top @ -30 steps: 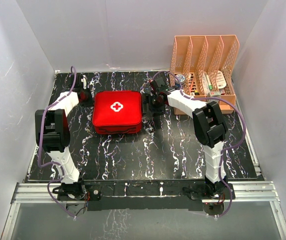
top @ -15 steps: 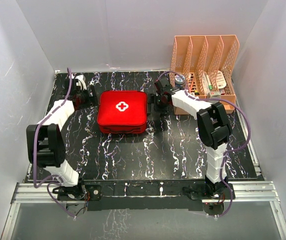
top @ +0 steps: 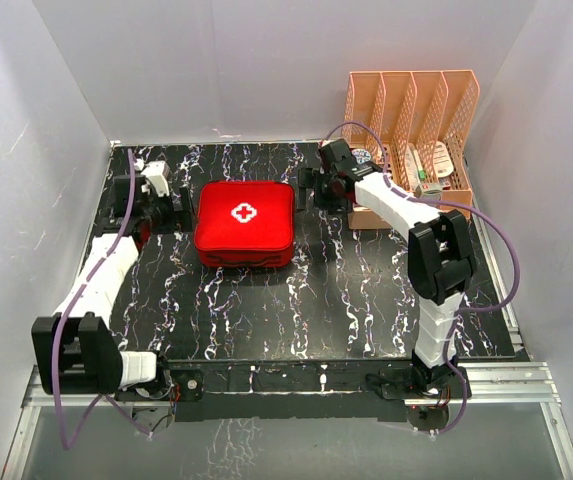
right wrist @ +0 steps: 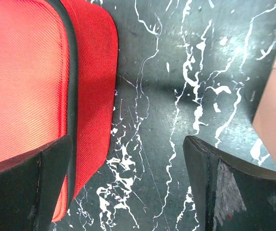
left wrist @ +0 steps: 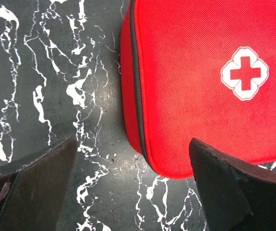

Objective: Organize the medicine kit
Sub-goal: Reset both arms

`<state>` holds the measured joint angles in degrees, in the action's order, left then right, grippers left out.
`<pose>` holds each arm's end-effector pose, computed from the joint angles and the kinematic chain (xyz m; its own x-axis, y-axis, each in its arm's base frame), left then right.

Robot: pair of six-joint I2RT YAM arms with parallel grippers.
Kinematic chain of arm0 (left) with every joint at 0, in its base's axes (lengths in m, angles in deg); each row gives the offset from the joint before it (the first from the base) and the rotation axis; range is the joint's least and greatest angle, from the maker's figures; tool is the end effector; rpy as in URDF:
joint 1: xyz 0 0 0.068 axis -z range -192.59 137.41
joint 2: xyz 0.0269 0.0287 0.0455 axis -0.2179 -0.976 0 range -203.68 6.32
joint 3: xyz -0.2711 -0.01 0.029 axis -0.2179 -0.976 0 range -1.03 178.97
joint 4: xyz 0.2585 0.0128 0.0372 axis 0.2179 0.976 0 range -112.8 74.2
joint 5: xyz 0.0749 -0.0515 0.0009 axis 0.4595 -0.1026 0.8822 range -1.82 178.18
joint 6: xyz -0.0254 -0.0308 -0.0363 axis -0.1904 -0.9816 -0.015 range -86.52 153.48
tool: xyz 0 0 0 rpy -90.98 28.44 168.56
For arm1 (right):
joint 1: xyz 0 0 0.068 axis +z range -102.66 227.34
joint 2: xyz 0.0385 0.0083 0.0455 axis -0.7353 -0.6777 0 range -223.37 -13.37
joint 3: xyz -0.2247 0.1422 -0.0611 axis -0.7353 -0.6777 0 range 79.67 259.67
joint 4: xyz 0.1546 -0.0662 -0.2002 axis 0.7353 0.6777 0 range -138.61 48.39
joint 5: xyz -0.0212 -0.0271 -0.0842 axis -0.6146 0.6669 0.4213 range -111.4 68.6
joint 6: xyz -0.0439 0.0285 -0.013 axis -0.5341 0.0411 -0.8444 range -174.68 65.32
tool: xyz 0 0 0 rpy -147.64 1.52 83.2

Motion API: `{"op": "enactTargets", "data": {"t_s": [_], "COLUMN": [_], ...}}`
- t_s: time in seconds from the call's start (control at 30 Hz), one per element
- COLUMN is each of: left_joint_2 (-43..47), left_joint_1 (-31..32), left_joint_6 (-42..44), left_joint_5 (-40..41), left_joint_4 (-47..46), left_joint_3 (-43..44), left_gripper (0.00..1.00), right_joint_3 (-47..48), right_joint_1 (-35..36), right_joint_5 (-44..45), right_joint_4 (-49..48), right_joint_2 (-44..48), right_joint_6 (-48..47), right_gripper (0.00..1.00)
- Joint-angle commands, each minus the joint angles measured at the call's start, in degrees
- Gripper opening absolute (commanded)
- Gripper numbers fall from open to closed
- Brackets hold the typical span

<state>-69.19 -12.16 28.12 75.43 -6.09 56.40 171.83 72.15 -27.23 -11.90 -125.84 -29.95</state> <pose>0.2946 -0.0101 0.2881 -0.5856 -0.0868 -0.8059 0.1343 0.9701 -0.2020 0.3897 0.1841 0.2370 -0.8873 0.0484 -0.4587 -0.1061 0.9464 0.3051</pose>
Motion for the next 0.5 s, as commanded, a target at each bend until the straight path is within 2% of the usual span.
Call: {"op": "enactTargets", "data": {"t_s": [0.0,0.23,0.47], "left_joint_2": [4.5,3.0,-0.6], "left_joint_1": [-0.3,-0.3,-1.0], "left_joint_6": [3.6,5.3,5.1], "left_joint_5": [3.8,9.9,10.7], "left_joint_4": [-1.6,-8.8,-12.3], "left_joint_3": [-2.6,-8.4,-7.3], "left_gripper": [0.99,0.99,0.99], "right_joint_3": [2.3,-5.7,-4.7], "right_joint_1": [-0.6,-1.0,-1.1], "right_joint_5": [6.2,11.0,10.9], "right_joint_4": [-3.9,-13.6,-13.2], "right_joint_2": [6.3,8.6,7.0], "right_joint_6": [-0.5,-1.9,-2.5], "right_gripper": [0.98,0.98,0.98]}}
